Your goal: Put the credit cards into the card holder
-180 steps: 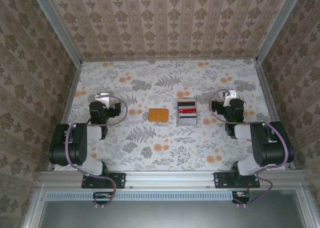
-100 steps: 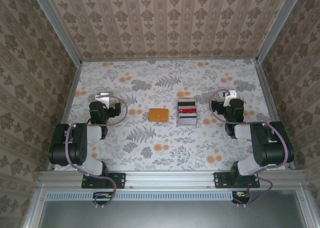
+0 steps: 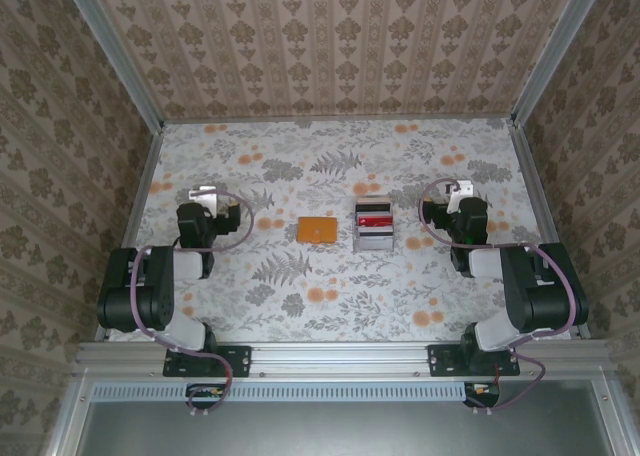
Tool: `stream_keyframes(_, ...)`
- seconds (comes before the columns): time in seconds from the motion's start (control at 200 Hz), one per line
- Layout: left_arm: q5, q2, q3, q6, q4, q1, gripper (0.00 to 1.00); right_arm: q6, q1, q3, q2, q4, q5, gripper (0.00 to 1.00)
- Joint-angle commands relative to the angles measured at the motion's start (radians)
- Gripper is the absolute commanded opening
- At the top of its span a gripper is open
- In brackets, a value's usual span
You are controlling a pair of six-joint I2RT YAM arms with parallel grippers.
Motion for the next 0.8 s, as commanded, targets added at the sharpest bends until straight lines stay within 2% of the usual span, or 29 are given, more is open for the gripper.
stream_keyframes(0.0,0.013,-0.002,0.029,0.001,0.009,0.007,1.0,0.011,0.006,0.046,-0.027,-0.038,0.028,1.0)
stream_keyframes(0.11,-0.072,-0.084,0.059,-0.026,-0.106,-0.001,1.0,0.043,0.005,0.106,-0.156,-0.271,0.072,1.0)
stream_keyframes(0.165,-0.088,-0.152,0.109,-0.061,-0.274,0.001,1.0,0.1,0.0,0.134,-0.203,-0.378,0.089,1.0)
stream_keyframes(0.235,-0.107,-0.214,0.219,-0.17,-0.548,0.009,1.0,0.199,-0.011,0.174,-0.242,-0.508,0.079,1.0)
stream_keyframes(0.295,-0.066,-0.224,0.289,-0.218,-0.688,0.011,1.0,0.223,-0.011,0.226,-0.267,-0.634,0.021,1.0)
stream_keyframes(0.365,0.043,-0.229,0.327,-0.257,-0.748,0.008,1.0,0.234,-0.011,0.273,-0.282,-0.738,-0.118,1.0)
stream_keyframes(0.445,0.117,-0.241,0.358,-0.328,-0.806,-0.022,1.0,0.287,-0.009,0.311,-0.297,-0.833,-0.226,1.0)
stream_keyframes(0.54,0.149,-0.238,0.394,-0.35,-0.864,-0.128,1.0,0.306,0.02,0.341,-0.329,-0.938,-0.353,1.0)
stream_keyframes(0.6,0.104,-0.214,0.447,-0.307,-0.953,-0.237,1.0,0.299,0.079,0.354,-0.357,-0.998,-0.382,1.0)
stream_keyframes(0.695,-0.014,-0.133,0.545,-0.243,-1.095,-0.4,1.0,0.248,0.236,0.434,-0.374,-1.147,-0.329,1.0)
stream_keyframes(0.795,-0.053,-0.045,0.58,-0.259,-1.119,-0.471,1.0,0.213,0.399,0.516,-0.348,-1.23,-0.282,0.99)
